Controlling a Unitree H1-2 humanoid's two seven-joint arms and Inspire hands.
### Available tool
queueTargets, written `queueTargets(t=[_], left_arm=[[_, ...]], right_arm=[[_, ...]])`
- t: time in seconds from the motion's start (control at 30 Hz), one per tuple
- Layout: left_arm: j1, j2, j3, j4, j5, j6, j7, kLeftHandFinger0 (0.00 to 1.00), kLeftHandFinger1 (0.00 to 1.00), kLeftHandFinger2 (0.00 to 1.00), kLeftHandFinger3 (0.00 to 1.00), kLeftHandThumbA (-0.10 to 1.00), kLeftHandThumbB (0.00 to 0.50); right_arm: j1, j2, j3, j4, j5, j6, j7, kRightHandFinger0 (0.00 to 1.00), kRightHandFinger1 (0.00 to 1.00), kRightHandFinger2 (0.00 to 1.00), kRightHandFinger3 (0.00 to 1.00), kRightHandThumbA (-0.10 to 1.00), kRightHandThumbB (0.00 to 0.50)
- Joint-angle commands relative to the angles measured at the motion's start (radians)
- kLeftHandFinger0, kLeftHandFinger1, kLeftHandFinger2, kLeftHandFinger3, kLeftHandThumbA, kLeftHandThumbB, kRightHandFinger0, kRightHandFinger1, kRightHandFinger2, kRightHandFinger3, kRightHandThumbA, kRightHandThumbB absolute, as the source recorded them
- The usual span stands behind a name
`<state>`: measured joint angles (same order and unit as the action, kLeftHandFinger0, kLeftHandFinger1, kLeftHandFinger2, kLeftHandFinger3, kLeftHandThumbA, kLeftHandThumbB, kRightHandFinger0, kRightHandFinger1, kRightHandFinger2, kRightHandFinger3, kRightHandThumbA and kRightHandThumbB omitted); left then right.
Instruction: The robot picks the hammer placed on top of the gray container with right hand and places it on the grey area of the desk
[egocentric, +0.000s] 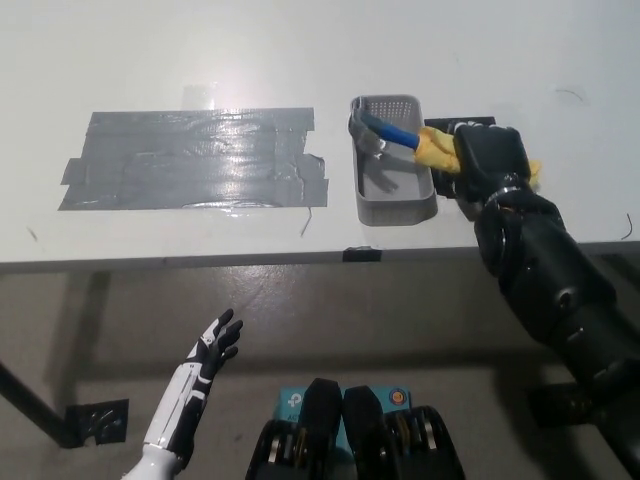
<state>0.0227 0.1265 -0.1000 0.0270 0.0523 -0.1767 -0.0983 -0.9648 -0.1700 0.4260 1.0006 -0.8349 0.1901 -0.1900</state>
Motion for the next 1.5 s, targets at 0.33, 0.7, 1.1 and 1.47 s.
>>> queueTargets(t=[0.33, 0.7, 1.1, 1.47], left_arm=[[-0.043, 0.016, 0.009, -0.005, 0.008, -0.033, -0.006, 1.0, 1.0, 1.0, 1.0, 1.0, 0.089], [-0.044, 0.017, 0.008, -0.011, 0.01, -0.02, -0.007, 1.0, 1.0, 1.0, 1.0, 1.0, 0.083], [-0.047, 0.014, 0.006, -0.028, 0.008, -0.004, -0.005, 1.0, 1.0, 1.0, 1.0, 1.0, 0.1], [-0.057, 0.011, 0.003, -0.039, 0.027, 0.013, 0.0, 1.0, 1.0, 1.0, 1.0, 1.0, 0.119]], right_arm=[[-0.105, 0.043, -0.136, -0.094, 0.131, -0.274, -0.375, 0.0, 0.3, 0.67, 0.47, -0.1, 0.185], [-0.178, 0.061, -0.162, -0.23, 0.107, -0.248, -0.347, 0.0, 0.42, 0.79, 0.93, -0.1, 0.136], [-0.327, 0.165, -0.026, 0.006, 0.059, -0.265, -0.343, 0.0, 0.39, 0.76, 0.88, -0.1, 0.121], [-0.426, 0.36, 0.009, 0.298, 0.119, -0.304, -0.37, 0.0, 0.34, 0.76, 0.89, -0.1, 0.138]])
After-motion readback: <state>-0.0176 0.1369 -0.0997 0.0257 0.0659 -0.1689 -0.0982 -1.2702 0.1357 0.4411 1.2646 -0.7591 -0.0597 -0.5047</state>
